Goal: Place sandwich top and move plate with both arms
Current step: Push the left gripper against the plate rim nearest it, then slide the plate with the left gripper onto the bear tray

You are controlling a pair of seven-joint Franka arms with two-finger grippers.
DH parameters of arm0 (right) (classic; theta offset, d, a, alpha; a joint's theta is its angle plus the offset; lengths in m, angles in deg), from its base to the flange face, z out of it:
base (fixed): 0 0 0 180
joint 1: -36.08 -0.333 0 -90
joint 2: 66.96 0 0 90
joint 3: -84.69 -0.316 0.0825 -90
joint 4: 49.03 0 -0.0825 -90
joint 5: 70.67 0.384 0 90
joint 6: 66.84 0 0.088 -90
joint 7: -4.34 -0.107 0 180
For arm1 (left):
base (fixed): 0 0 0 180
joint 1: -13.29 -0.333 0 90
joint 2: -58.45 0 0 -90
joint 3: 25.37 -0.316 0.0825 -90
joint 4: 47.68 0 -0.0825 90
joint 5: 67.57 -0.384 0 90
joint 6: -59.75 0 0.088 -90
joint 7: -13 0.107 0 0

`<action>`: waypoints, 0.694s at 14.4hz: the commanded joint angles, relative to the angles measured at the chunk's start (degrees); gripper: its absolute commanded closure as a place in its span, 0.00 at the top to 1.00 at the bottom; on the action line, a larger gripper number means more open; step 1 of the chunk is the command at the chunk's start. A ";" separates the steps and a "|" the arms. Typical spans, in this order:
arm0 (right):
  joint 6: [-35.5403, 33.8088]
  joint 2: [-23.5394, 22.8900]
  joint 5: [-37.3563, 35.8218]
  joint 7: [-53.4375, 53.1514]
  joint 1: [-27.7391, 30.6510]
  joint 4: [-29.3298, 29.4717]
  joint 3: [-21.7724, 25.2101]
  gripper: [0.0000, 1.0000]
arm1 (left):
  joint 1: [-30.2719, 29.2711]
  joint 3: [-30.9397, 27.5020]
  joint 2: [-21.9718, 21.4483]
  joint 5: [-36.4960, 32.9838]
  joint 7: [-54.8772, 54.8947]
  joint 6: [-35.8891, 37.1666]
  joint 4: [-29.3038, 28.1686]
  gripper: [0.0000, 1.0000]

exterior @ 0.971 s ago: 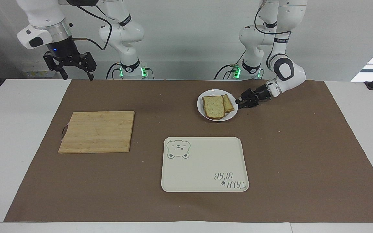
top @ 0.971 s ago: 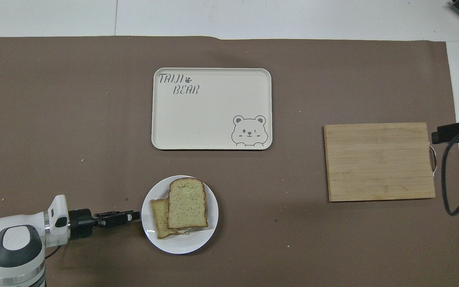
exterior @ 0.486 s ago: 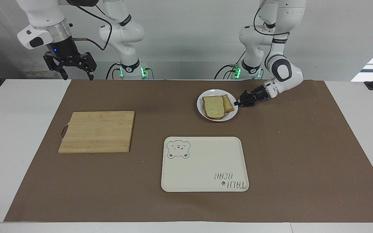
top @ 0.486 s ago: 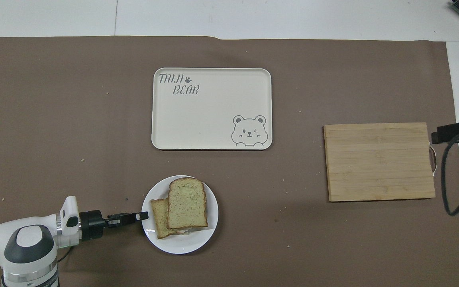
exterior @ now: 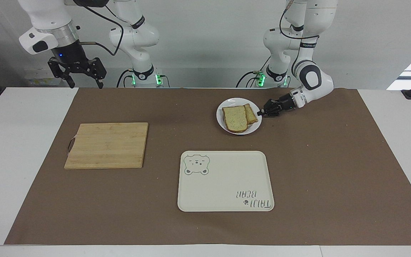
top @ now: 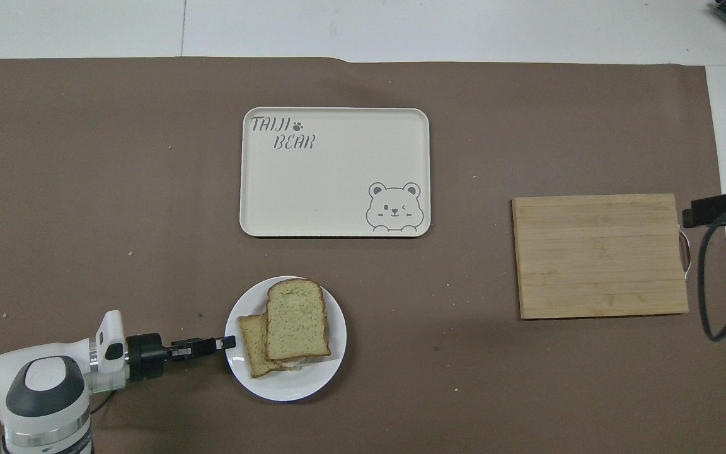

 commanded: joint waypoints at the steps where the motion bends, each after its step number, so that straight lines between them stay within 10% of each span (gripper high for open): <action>1: 0.62 1.06 -0.67 1.34 0.33 -1.38 -0.22 1.00 | -0.19 -0.51 -0.86 1.25 -0.16 3.69 -1.50 0.00; 10: -0.87 1.15 -0.58 1.52 0.51 -1.38 -0.22 1.00 | -1.78 -0.25 8.35 0.99 -7.01 10.30 20.00 0.00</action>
